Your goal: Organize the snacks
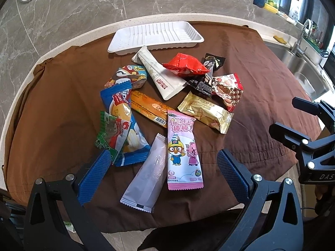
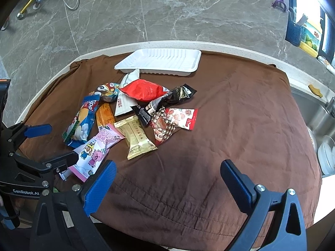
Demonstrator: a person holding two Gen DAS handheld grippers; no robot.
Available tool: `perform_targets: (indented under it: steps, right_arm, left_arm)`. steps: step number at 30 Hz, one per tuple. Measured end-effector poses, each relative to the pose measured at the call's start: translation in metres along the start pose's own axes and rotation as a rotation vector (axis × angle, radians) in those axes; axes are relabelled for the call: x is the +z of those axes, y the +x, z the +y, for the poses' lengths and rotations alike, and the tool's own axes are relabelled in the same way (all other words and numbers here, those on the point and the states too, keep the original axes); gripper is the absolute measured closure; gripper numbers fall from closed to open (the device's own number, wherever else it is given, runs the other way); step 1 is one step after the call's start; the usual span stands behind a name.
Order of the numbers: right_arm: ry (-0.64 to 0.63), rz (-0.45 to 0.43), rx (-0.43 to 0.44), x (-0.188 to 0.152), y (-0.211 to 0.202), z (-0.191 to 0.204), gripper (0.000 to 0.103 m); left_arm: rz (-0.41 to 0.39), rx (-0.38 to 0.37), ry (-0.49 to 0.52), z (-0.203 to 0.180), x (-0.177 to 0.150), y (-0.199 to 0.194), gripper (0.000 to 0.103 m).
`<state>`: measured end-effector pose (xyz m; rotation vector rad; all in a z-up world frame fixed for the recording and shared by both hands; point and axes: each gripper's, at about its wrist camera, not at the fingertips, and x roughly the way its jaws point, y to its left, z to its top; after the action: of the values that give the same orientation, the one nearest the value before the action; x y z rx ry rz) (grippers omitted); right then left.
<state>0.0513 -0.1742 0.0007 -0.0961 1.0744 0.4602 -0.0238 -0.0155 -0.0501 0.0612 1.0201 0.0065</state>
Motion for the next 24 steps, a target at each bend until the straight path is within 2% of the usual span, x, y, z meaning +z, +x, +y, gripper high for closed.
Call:
perform_targets:
  steps: [24]
  right_arm:
    - [0.02,0.001,0.013,0.0019,-0.0003,0.001,0.001]
  left_arm:
    - [-0.016,0.014,0.0,0.0005,-0.0026,-0.0021,0.0]
